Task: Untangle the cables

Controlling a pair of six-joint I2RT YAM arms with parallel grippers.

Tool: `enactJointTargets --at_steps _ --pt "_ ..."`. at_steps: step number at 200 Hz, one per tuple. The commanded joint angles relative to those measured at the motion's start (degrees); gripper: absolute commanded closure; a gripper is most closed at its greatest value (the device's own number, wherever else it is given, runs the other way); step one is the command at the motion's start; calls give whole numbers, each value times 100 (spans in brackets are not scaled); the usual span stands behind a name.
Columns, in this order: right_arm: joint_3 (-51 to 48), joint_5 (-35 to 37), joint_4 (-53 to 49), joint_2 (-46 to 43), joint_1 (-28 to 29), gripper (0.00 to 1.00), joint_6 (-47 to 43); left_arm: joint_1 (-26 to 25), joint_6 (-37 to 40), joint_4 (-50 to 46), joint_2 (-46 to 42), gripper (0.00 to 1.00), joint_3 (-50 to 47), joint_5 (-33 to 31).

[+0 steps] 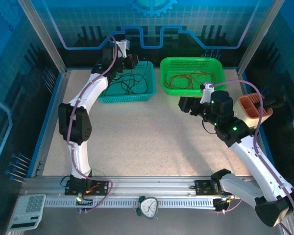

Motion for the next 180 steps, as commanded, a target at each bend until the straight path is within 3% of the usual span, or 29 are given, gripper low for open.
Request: enactJointTargets --at_steps 1,43,60,91,106,139,180 --pt "39 115 -235 -162 -137 28 -99 28 -145 -257 411 100 488 -21" --pt "72 99 -365 -260 -275 28 -137 217 -504 -280 731 100 398 39" --pt "89 76 -371 -260 -295 28 -145 388 -600 -252 698 92 112 38" --pt "85 69 -370 -230 -325 28 -163 810 -607 -278 475 69 -397 -32" --pt "91 64 -380 -199 -329 28 -185 1060 -590 -361 357 42 -534 -9" --pt "108 5 -375 -147 -336 28 -190 1478 -357 -718 40 1 -443 84" --pt "160 -13 -401 -52 -338 27 -250 1597 -126 -1020 -469 1 -111 272"
